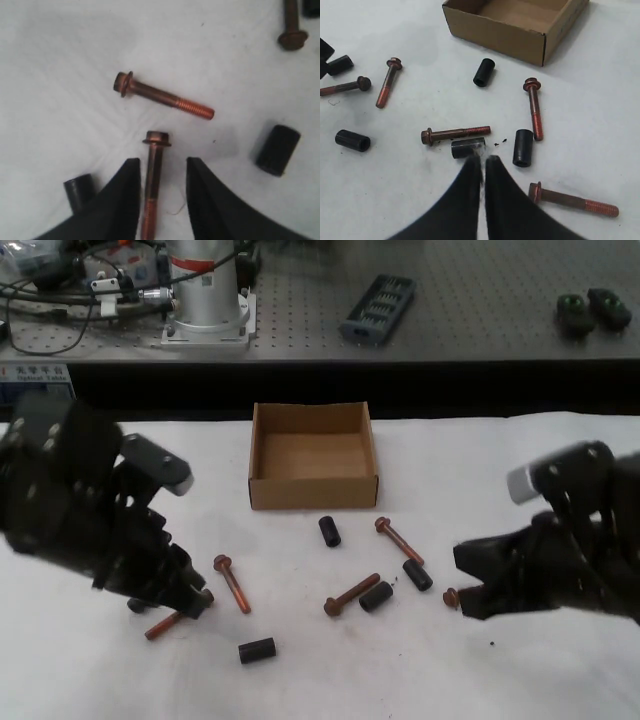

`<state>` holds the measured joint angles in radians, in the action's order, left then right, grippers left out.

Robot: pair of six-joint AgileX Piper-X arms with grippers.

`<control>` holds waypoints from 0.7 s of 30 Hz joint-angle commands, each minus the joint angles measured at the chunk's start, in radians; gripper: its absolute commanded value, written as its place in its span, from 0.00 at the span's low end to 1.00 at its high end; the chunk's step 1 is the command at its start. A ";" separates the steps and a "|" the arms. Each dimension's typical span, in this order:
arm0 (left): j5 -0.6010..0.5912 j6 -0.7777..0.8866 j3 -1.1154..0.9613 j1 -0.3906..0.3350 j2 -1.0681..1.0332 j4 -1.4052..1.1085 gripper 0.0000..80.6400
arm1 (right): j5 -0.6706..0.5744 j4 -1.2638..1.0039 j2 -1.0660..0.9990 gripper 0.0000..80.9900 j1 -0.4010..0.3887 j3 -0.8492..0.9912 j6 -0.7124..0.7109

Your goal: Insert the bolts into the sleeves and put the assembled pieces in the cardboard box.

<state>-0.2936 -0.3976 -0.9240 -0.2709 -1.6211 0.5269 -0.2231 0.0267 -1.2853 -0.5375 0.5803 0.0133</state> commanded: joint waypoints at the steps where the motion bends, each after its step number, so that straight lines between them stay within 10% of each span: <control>1: 0.091 -0.098 -0.098 -0.005 -0.047 0.132 0.30 | -0.012 0.028 -0.006 0.01 0.006 0.022 -0.013; 8: 0.105 -0.112 -0.132 -0.008 -0.088 0.143 0.30 | 0.026 0.019 -0.031 0.38 0.006 0.043 -0.031; 21: 0.183 -0.140 -0.133 -0.114 -0.181 0.153 0.41 | -0.002 0.043 -0.091 0.38 0.000 0.043 0.002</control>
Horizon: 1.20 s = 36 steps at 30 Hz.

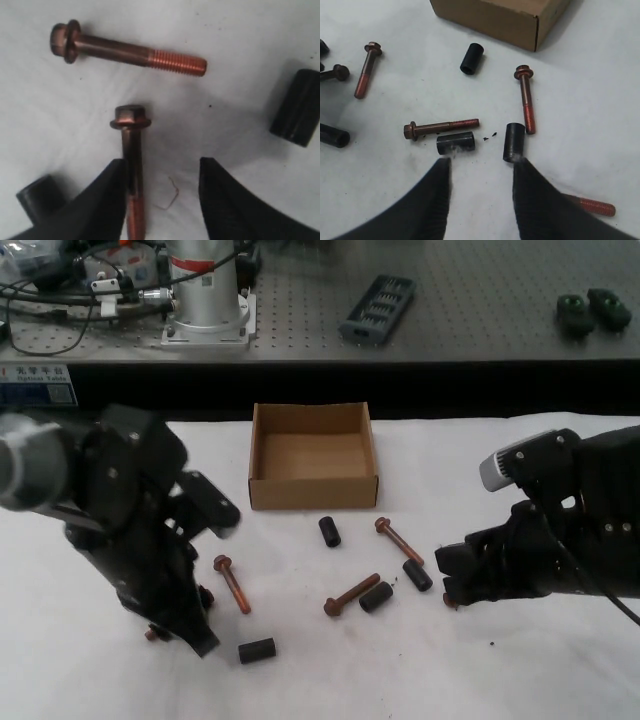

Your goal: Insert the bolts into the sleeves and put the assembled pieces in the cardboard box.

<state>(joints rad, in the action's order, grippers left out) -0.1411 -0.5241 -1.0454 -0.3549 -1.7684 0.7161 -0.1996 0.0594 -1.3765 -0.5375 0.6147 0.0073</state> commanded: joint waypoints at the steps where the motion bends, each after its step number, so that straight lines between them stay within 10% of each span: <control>1: 0.045 -0.013 -0.011 -0.031 -0.044 -0.042 0.41 | -0.031 0.019 0.001 0.38 0.000 0.008 0.008; 11: 0.141 -0.053 -0.013 -0.029 -0.092 -0.058 0.38 | -0.042 0.099 0.004 0.37 0.000 0.006 0.008; 18: 0.195 -0.044 -0.013 -0.029 -0.092 -0.058 0.00 | -0.042 0.099 0.004 0.18 0.000 0.006 0.008; 21: 0.195 0.023 -0.013 -0.029 -0.090 -0.066 0.01 | -0.042 0.099 0.004 0.13 0.000 0.006 -0.021; 29: -0.019 0.139 -0.011 -0.029 0.059 -0.065 0.01 | -0.153 0.304 0.007 0.13 -0.024 0.096 -0.149; 36: -0.188 0.308 0.042 -0.025 0.369 -0.201 0.01 | 0.005 0.454 -0.002 0.13 -0.162 0.227 -0.426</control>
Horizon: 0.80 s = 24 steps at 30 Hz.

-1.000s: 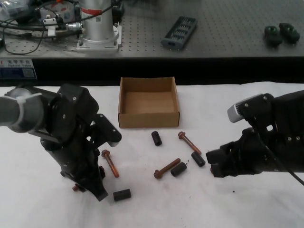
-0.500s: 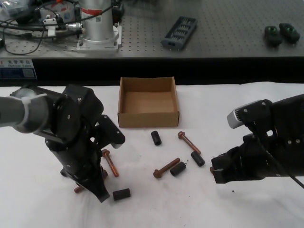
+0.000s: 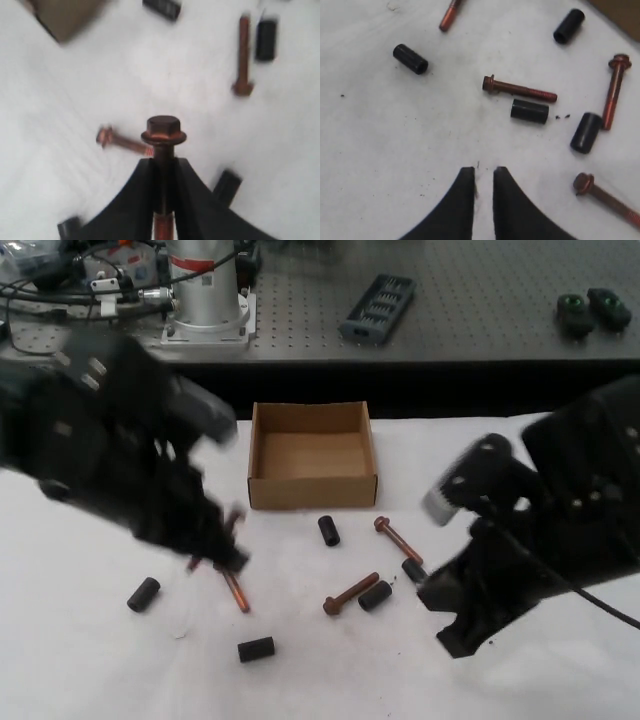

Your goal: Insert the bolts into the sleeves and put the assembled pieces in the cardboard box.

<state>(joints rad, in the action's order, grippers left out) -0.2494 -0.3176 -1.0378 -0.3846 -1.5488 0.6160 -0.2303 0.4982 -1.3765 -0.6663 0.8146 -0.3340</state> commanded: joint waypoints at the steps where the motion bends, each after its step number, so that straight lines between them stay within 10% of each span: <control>1: -0.090 0.137 0.053 0.005 0.186 -0.130 0.01 | 0.039 0.009 -0.011 0.13 -0.048 0.039 -0.103; 24: -0.053 0.710 0.542 0.053 0.879 -0.395 0.01 | 0.200 0.181 -0.553 0.32 -0.213 0.526 -0.515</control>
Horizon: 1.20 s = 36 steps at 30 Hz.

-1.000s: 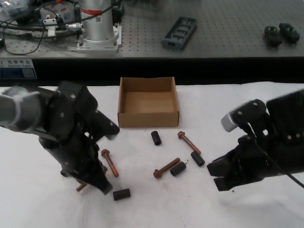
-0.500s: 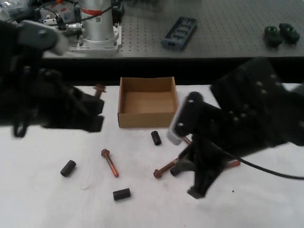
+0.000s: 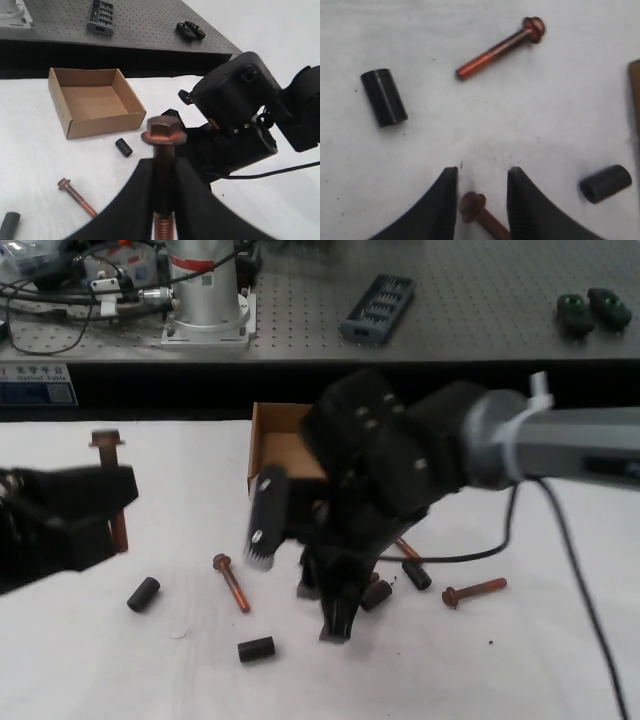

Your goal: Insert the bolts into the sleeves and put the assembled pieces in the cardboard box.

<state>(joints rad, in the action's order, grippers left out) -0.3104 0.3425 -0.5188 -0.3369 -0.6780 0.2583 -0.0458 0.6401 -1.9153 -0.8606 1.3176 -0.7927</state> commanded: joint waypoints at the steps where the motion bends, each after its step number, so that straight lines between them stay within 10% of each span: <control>1: 0.008 0.057 0.035 0.010 0.008 -0.043 0.01 | 0.020 0.047 -0.018 0.32 -0.030 0.026 -0.076; 22: -0.077 0.044 0.057 0.257 0.151 -0.011 0.01 | 0.028 0.092 -0.061 0.32 -0.108 0.037 -0.149; 36: -0.068 -0.005 0.057 0.280 0.174 0.040 0.01 | 0.029 0.097 -0.070 0.32 -0.108 0.075 -0.151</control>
<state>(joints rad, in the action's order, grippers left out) -0.3819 0.3563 -0.4559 -0.0586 -0.5140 0.3103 -0.0067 0.7384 -1.9862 -0.9671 1.3800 -0.9353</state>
